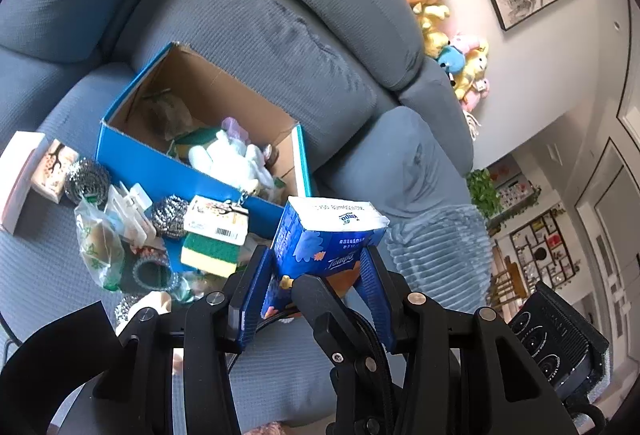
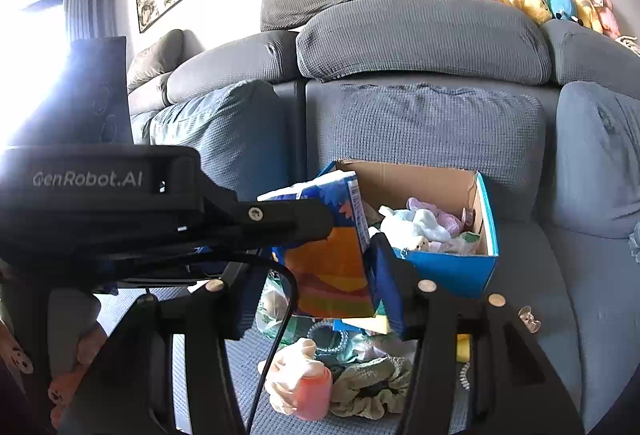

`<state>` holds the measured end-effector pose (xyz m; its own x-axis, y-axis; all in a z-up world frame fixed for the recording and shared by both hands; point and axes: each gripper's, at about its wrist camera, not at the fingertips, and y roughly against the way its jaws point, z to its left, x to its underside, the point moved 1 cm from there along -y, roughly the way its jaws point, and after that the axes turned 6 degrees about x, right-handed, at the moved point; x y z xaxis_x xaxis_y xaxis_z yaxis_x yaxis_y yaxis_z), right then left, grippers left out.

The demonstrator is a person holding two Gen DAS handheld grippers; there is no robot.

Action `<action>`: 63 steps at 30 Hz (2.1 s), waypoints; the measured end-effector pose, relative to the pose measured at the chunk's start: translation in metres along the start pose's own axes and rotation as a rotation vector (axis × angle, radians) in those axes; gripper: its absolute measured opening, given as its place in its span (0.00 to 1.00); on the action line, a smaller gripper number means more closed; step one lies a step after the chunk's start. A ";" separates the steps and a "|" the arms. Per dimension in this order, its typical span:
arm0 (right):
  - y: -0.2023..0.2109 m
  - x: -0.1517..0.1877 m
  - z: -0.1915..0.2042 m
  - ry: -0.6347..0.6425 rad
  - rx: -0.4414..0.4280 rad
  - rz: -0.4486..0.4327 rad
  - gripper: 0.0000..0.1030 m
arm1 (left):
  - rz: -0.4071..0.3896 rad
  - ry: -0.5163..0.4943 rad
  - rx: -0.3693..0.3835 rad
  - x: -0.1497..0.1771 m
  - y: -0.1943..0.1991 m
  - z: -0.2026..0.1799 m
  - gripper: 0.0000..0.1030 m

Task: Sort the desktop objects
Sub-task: 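Carry the Tempo tissue pack with both grippers over the blue box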

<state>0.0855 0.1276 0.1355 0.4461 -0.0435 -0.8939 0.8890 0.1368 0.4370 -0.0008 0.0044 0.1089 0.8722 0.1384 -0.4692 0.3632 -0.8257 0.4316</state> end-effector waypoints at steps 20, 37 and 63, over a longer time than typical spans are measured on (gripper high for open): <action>-0.012 -0.023 -0.013 -0.007 -0.017 -0.050 0.50 | -0.014 -0.048 -0.008 -0.030 -0.010 -0.016 0.45; -0.065 -0.041 -0.035 -0.026 -0.024 -0.072 0.50 | -0.020 -0.070 -0.014 -0.073 -0.047 0.000 0.45; -0.168 -0.038 -0.075 -0.048 -0.032 -0.074 0.51 | -0.010 -0.076 0.017 -0.121 -0.127 0.066 0.45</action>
<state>-0.0887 0.1801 0.0885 0.3843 -0.1022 -0.9175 0.9164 0.1625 0.3657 -0.1741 0.0565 0.0596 0.8412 0.1051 -0.5304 0.3652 -0.8338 0.4140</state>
